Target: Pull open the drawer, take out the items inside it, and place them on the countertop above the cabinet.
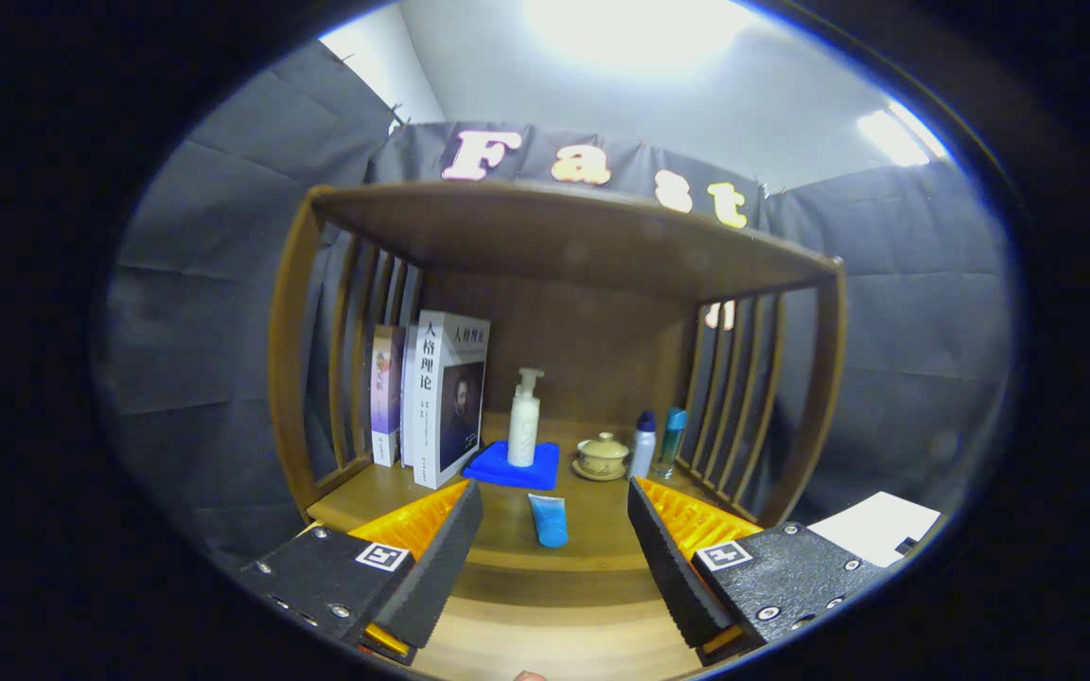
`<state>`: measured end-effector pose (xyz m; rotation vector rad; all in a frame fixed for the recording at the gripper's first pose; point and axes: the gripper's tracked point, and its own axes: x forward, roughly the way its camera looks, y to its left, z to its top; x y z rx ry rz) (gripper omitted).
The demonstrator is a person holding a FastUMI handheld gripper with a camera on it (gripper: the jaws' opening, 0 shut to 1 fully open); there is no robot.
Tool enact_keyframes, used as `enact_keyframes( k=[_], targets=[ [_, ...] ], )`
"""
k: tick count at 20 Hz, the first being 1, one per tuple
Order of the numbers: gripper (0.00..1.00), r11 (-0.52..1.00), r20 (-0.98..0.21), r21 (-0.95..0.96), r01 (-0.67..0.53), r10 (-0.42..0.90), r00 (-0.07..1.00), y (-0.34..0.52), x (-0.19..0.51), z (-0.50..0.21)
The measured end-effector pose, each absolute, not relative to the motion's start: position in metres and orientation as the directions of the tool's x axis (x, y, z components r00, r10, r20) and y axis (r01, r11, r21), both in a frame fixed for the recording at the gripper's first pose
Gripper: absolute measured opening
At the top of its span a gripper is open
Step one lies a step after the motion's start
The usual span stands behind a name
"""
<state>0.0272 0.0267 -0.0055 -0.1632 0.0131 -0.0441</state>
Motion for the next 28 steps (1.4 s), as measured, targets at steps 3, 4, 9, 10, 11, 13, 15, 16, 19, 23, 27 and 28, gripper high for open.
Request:
enact_keyframes(
  k=[3, 4, 9, 10, 11, 13, 15, 16, 19, 23, 27, 28],
  targets=[
    [0.95, 0.995, 0.014, -0.098, 0.001, 0.0, 1.0, 0.039, -0.028, -0.027],
    [0.95, 0.996, -0.001, -0.093, -0.011, 0.011, 1.0, 0.04, -0.044, -0.041],
    [0.95, 0.989, -0.103, -0.132, -0.069, 0.056, 0.993, 0.051, -0.104, -0.113],
    [0.95, 0.988, -0.122, -0.132, -0.075, 0.059, 0.991, 0.054, -0.11, -0.126],
    [0.95, 0.988, -0.148, -0.137, -0.072, 0.051, 0.988, 0.053, -0.113, -0.141],
    [0.95, 0.986, -0.2, -0.157, -0.062, 0.029, 0.979, 0.047, -0.12, -0.168],
    [0.95, 0.985, -0.226, -0.166, -0.047, 0.009, 0.974, 0.041, -0.124, -0.183],
    [0.95, 0.986, -0.232, -0.162, -0.038, -0.001, 0.973, 0.037, -0.124, -0.189],
    [0.95, 0.988, -0.256, -0.152, 0.003, -0.043, 0.966, 0.018, -0.116, -0.207],
    [0.95, 0.993, -0.247, -0.113, 0.033, -0.06, 0.967, 0.004, -0.099, -0.213],
    [0.95, 0.997, -0.235, -0.072, 0.024, -0.04, 0.971, -0.001, -0.095, -0.213],
    [0.95, 0.997, -0.232, -0.075, 0.023, -0.04, 0.972, -0.002, -0.094, -0.212]
  ],
)
